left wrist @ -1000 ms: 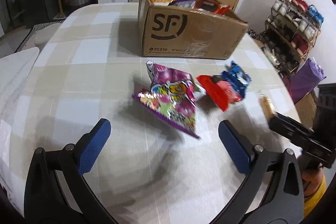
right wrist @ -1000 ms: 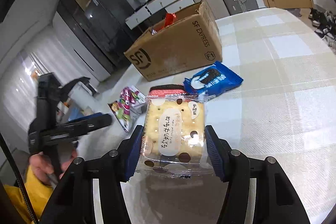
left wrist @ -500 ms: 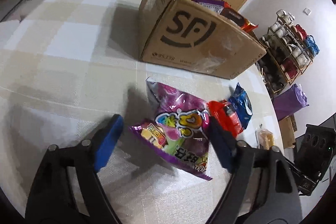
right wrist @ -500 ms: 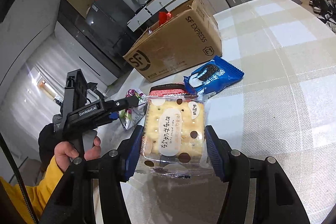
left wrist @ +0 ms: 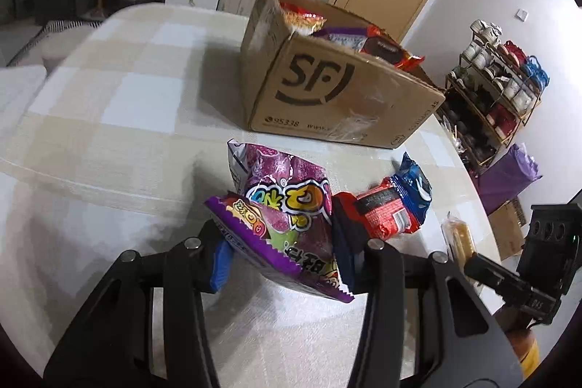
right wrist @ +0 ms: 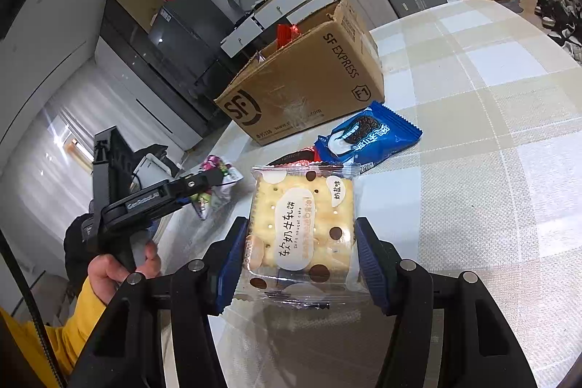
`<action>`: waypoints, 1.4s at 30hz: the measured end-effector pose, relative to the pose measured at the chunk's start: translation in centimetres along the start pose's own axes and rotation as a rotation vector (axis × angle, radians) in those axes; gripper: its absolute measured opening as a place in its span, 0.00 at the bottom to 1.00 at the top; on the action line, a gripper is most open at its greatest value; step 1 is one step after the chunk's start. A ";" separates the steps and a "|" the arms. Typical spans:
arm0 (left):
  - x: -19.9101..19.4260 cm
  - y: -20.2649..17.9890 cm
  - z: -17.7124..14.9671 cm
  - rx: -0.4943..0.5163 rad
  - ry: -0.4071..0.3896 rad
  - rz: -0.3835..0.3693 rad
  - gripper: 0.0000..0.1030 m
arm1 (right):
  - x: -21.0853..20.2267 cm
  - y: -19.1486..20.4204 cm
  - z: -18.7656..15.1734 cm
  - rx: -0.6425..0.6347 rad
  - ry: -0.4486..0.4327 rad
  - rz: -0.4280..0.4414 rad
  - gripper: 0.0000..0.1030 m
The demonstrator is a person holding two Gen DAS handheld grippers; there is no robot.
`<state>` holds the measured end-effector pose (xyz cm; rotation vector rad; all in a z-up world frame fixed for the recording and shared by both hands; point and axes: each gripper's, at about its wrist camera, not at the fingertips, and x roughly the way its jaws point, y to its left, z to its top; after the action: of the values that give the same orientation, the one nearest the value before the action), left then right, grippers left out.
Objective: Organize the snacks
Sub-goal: 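Lift both held packs and carry them over the SF box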
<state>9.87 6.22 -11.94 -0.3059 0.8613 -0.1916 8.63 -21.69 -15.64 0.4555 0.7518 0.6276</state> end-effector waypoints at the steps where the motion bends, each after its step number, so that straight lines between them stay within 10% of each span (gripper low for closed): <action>1: -0.4 -0.1 0.0 0.007 -0.008 0.006 0.42 | 0.0 0.0 0.0 0.001 -0.001 -0.001 0.57; 42: -22.2 -6.7 -4.6 0.171 -0.193 -0.017 0.42 | -10.6 16.7 1.4 -0.291 -0.217 0.044 0.57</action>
<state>-8.11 5.49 3.42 -0.1684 0.6473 -0.2459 -2.34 -16.85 0.20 0.2666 0.4361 0.7040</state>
